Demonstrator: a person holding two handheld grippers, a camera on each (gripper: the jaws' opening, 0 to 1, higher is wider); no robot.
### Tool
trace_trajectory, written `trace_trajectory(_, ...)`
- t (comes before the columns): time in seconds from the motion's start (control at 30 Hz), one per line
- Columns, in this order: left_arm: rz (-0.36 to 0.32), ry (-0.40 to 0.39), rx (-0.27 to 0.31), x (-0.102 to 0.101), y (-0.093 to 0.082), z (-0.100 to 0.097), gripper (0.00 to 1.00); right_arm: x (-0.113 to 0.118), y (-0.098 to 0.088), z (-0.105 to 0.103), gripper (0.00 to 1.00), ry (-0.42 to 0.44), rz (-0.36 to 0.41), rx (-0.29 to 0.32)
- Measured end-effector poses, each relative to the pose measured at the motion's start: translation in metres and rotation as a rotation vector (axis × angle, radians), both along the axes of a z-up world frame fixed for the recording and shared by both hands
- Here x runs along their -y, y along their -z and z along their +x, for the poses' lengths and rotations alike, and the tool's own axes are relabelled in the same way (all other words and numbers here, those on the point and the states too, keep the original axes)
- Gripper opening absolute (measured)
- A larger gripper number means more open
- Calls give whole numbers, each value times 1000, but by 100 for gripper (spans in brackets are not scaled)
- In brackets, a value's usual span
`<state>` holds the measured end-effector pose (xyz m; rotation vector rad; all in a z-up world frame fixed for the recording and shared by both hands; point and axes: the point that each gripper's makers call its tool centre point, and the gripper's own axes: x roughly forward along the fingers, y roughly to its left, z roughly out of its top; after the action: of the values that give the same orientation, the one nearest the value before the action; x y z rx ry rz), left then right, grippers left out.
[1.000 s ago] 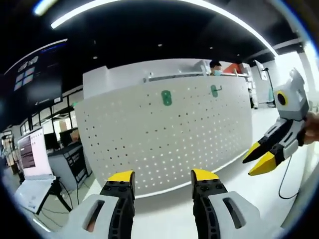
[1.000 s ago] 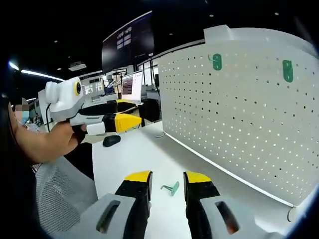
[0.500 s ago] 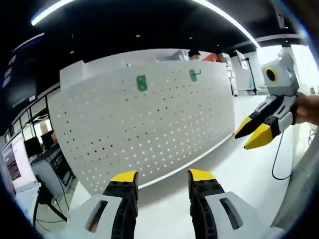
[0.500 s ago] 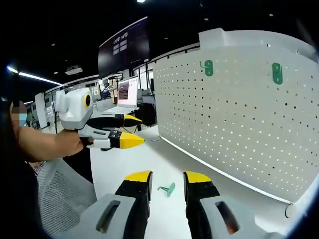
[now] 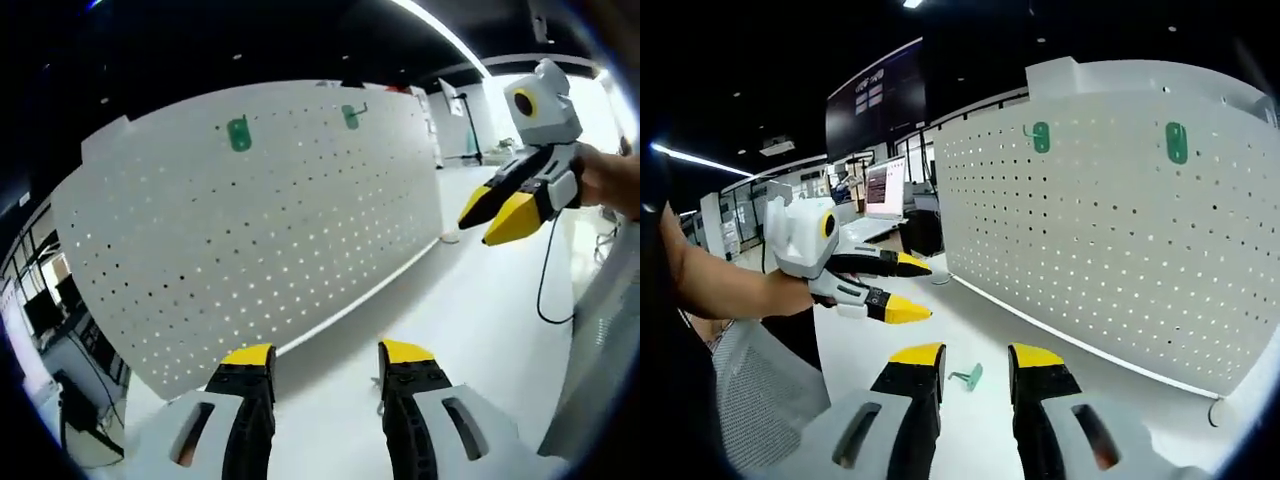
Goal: Insert the hook assembly into the mounting plate slot until the hook locks in place.
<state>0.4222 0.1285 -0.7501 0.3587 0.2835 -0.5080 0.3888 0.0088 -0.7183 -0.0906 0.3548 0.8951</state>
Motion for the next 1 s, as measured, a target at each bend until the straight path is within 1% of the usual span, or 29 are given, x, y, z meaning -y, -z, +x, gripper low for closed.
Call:
trace_trajectory(0.13,32,39,-16,6,9,2,43,3,0,0,24,12,4,0)
trace_trajectory(0.33,53,93,-34,14,19,7,43,7,1,0,24,28,4,-1)
trace_trajectory(0.6,117,162,-82,22,44,5,41,11,4,-1,24,39,4,-8)
trace_trajectory(0.7,138,185,-92,26,51,4,40,12,4,0,24,44,5,-10)
trace_trajectory(1.0,260,273,-124,36,77,4,39,14,6,1,24,49,3,-13)
